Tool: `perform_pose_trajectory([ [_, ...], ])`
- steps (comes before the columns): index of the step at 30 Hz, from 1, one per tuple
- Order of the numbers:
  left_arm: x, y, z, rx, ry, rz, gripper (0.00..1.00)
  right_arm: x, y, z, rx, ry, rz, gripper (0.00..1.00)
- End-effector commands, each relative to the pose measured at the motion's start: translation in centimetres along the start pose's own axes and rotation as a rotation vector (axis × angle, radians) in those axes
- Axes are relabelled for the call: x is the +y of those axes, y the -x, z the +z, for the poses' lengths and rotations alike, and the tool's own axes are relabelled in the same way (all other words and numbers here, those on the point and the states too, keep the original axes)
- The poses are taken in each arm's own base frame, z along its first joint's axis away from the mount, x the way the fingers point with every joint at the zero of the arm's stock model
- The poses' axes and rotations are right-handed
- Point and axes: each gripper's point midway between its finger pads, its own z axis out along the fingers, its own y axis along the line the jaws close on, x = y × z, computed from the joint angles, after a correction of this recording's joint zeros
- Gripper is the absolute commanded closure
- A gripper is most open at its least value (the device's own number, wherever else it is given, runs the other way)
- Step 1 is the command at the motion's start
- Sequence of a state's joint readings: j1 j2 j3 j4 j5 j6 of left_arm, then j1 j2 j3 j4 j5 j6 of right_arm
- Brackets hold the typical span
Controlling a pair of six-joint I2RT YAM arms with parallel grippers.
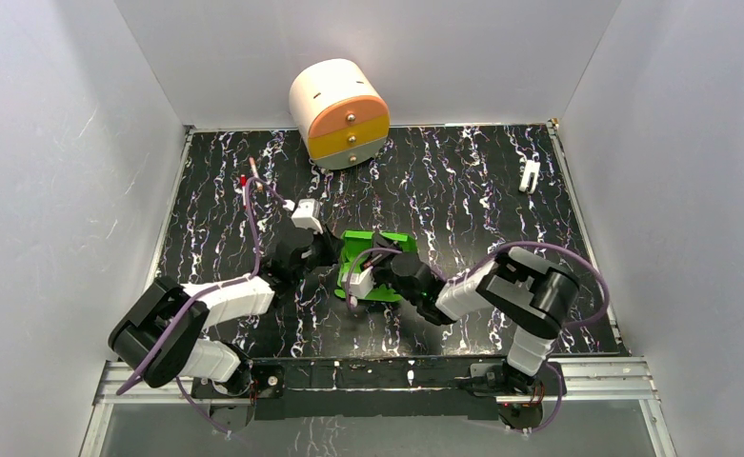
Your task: Fold the paper box
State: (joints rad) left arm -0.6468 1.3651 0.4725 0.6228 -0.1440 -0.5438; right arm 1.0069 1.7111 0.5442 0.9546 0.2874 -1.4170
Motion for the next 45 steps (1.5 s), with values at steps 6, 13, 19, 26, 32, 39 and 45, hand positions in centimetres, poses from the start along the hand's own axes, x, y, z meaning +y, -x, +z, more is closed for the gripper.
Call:
perform_pose_trajectory([
  [6, -2.3, 0.5, -1.1, -0.077, -0.129, -0.009, 0.88, -1.5, 2.4, -0.7, -0.041, -0.193, -0.155, 1.00],
  [13, -1.2, 0.9, -1.6, -0.109, -0.086, 0.020, 0.81, -0.9, 2.1, -0.8, -0.021, -0.185, -0.164, 1.00],
  [19, -1.1, 1.2, -1.8, -0.105, -0.073, 0.047, 0.81, -1.4, 2.3, -0.8, -0.033, -0.185, -0.104, 0.99],
  [26, 0.3, 2.5, -2.8, -0.148, -0.004, 0.122, 0.69, -0.3, 2.1, -0.5, -0.039, -0.107, -0.055, 0.99],
  [32, 1.4, 5.6, -4.4, -0.242, -0.017, 0.194, 0.57, 0.3, 1.8, -0.8, -0.040, -0.076, -0.029, 1.00],
  [39, 4.8, 7.9, -4.0, -0.231, 0.014, 0.144, 0.55, 0.2, 1.9, -0.6, -0.047, -0.060, -0.026, 1.00],
  [45, 7.0, 5.9, -2.1, -0.146, 0.056, 0.148, 0.56, 0.1, 2.1, -0.5, -0.055, -0.058, -0.041, 1.00],
])
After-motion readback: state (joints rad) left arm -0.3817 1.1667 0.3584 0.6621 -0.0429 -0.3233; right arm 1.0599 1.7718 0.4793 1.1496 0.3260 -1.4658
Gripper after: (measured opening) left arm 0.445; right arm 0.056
